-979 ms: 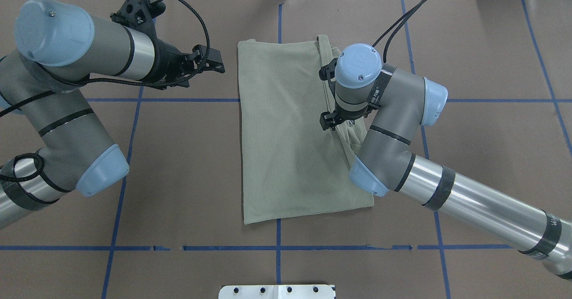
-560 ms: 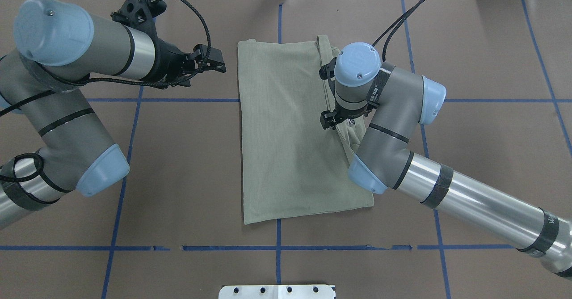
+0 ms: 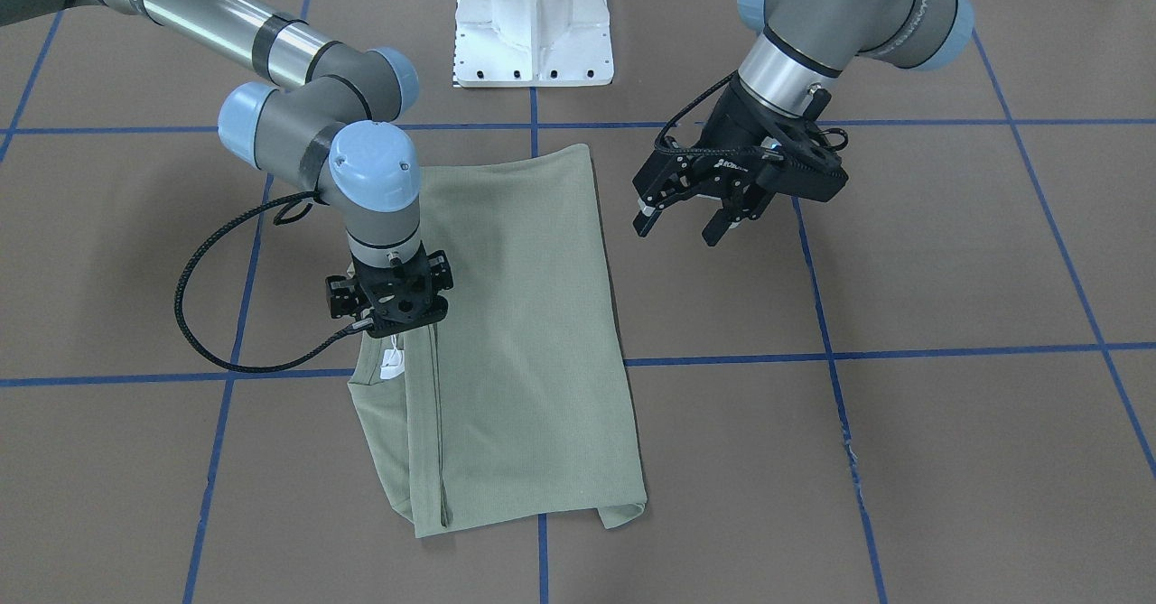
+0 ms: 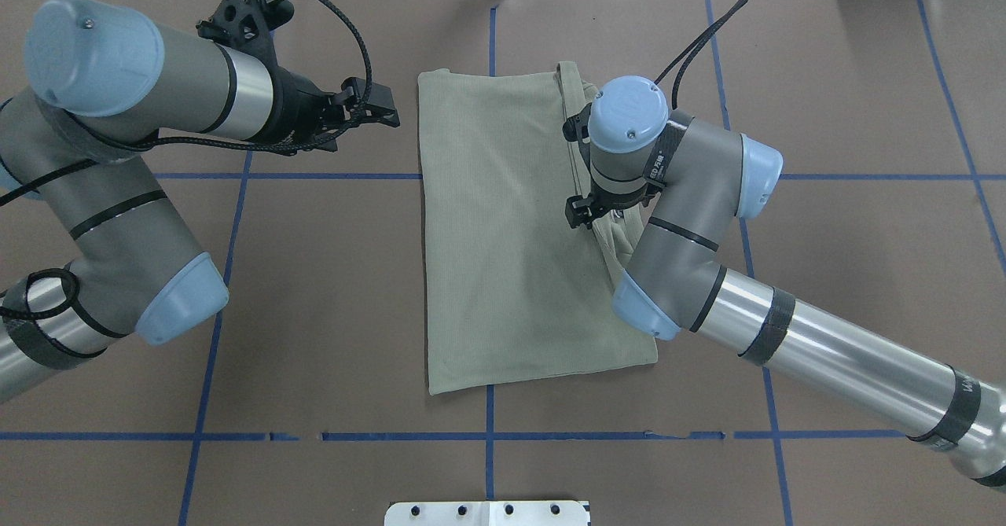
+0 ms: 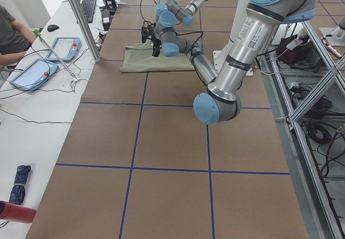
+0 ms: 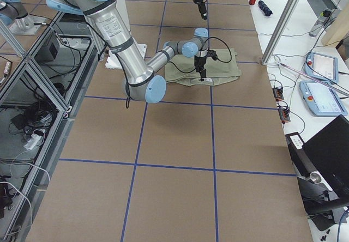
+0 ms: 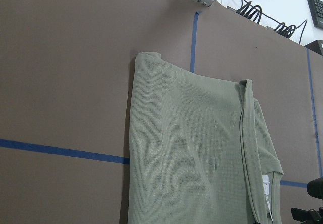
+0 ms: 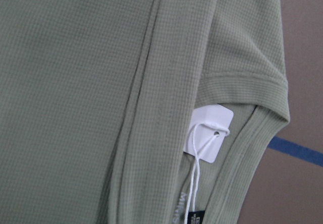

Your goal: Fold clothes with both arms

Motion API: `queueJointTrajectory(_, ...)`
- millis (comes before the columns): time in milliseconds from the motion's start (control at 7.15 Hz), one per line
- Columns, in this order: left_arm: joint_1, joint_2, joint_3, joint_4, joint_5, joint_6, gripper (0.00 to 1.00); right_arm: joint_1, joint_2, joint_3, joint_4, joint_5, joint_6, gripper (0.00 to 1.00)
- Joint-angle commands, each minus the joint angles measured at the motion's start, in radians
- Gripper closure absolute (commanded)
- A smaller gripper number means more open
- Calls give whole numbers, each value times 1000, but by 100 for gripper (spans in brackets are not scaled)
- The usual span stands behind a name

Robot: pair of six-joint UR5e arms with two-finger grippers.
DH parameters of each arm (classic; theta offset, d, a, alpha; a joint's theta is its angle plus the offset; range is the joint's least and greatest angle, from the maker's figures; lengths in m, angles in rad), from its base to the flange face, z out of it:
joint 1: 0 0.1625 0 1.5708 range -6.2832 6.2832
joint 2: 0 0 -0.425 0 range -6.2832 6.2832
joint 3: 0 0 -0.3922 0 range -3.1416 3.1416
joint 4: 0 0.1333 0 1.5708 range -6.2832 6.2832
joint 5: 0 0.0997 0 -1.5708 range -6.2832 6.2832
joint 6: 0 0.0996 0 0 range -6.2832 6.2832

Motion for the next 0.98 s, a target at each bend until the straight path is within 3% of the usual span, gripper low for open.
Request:
queueJointTrajectory(0,0,-2,-2,-2,0,-1,0,38,-17,-7,0,3,-51,0)
queueJointTrajectory(280,0,-3,-6,-1,-2,-1,0,81,-83,-9,3,4,-122,0)
queueJointTrajectory(699,0,-2,-6,-1,-3,1,0,125,-2,-10,-8,50,-116,0)
queueJointTrajectory(839,0,-2,-6,-2,-3,1,0,132,69,-71,-2,49,-113,0)
